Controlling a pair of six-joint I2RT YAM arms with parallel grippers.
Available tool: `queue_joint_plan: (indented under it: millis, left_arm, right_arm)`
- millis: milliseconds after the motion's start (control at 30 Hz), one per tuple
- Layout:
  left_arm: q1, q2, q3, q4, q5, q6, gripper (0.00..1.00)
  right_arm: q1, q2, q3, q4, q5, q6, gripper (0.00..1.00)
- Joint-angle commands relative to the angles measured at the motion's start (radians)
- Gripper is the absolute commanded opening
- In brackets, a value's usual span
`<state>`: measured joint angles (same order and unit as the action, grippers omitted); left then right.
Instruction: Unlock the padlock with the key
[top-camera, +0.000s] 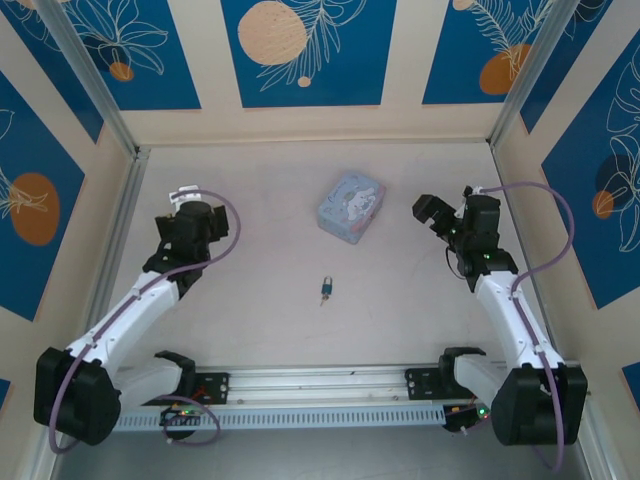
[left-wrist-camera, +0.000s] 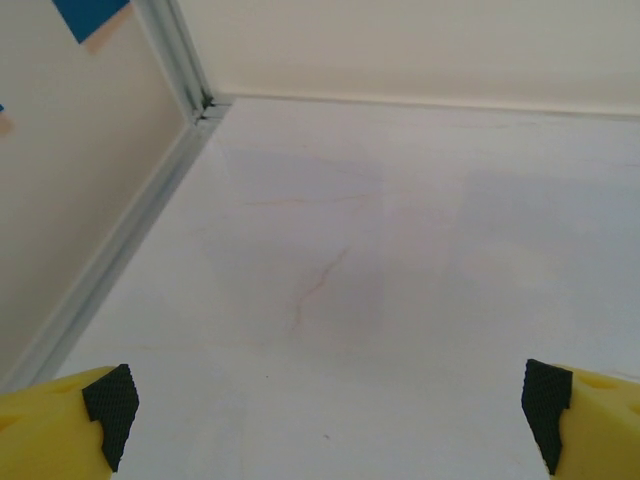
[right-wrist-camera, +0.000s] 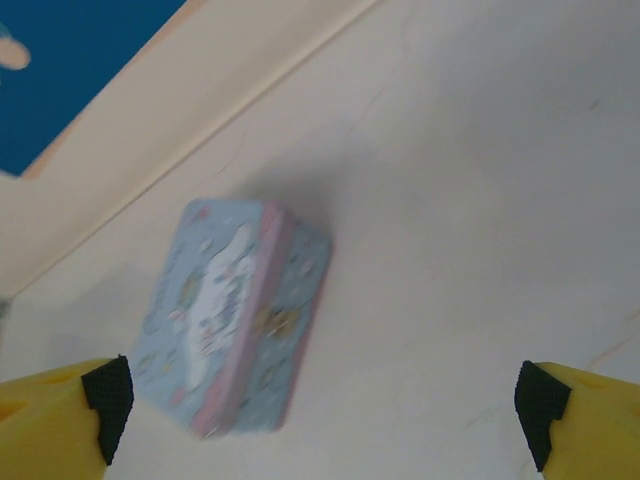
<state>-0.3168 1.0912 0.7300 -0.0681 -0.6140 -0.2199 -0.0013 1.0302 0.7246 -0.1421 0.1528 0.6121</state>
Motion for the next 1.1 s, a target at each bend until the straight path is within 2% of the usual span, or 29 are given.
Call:
queue_joint_plan:
  millis: [0,200,500,600,633,700,733,800,867,933,967,1033,1067]
  left_arm:
    - [0.054,0.011,-0.091,0.198,0.005,0.112,1.00]
    - [0.124,0.115,-0.211,0.456,0.044,0.151,1.00]
    - [0.170,0.267,-0.300,0.682,0.114,0.169,1.00]
    - [0.175,0.314,-0.332,0.789,0.155,0.189,1.00]
    - [0.178,0.335,-0.337,0.821,0.175,0.194,1.00]
    - [0.184,0.378,-0.344,0.888,0.239,0.216,1.00]
    - [0.187,0.385,-0.327,0.854,0.291,0.229,1.00]
    - [0.195,0.421,-0.328,0.888,0.363,0.248,1.00]
    - [0.209,0.453,-0.357,0.971,0.386,0.242,1.00]
    - [0.215,0.444,-0.346,0.930,0.409,0.241,1.00]
    - [0.217,0.451,-0.345,0.944,0.418,0.244,1.00]
    - [0.226,0.453,-0.337,0.926,0.451,0.246,1.00]
    - [0.230,0.451,-0.330,0.908,0.462,0.243,1.00]
  right_arm:
    - [0.023,0.063,-0.042,0.158,0.279,-0.198,1.00]
    - [0.043,0.227,-0.107,0.344,0.342,-0.333,0.99]
    - [0.121,0.405,-0.253,0.810,0.375,-0.487,1.00]
    - [0.119,0.457,-0.311,0.963,0.334,-0.509,1.00]
    - [0.116,0.447,-0.307,0.926,0.324,-0.505,0.99]
    - [0.097,0.449,-0.331,0.977,0.253,-0.508,1.00]
    - [0.091,0.443,-0.339,0.980,0.227,-0.509,0.99]
    - [0.083,0.452,-0.362,1.028,0.174,-0.516,0.99]
    - [0.080,0.520,-0.396,1.175,0.172,-0.520,0.99]
    - [0.071,0.485,-0.363,1.036,0.140,-0.513,0.99]
    - [0.055,0.503,-0.352,1.049,0.116,-0.509,0.99]
    - [0.009,0.487,-0.319,0.958,0.033,-0.476,0.99]
    - [0.001,0.498,-0.329,1.001,0.021,-0.474,0.99]
